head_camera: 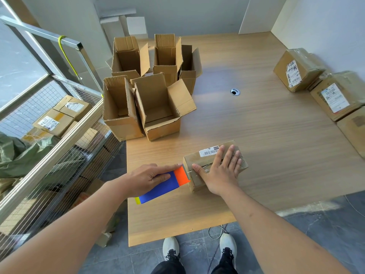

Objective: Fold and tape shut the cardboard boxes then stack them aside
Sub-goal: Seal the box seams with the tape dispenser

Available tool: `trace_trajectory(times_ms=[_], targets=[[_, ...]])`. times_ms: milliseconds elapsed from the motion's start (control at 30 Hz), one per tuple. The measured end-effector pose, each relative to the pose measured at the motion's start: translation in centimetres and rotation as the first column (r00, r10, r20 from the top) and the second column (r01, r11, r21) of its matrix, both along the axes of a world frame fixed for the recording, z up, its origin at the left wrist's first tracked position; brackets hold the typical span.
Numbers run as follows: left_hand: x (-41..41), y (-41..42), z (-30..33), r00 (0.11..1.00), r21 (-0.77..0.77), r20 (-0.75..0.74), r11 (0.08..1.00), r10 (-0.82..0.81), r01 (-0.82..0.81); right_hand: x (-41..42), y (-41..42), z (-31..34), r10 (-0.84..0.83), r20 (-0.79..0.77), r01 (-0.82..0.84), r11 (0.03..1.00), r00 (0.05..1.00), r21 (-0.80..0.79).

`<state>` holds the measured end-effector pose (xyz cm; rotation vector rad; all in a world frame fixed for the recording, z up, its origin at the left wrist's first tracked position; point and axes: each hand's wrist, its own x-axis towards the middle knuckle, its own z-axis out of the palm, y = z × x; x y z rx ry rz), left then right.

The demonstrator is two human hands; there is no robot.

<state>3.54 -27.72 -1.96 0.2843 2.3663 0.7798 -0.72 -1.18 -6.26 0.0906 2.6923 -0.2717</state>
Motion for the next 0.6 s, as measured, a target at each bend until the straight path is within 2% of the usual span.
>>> trace_trajectory(times_ms=[600], targets=[[-1.5,0.3,-0.7,0.984,-0.093,0.177,0.996,0.013,0.003,0.1,0.0,0.4,0.001,0.012,-0.001,1.0,1.0,-0.004]])
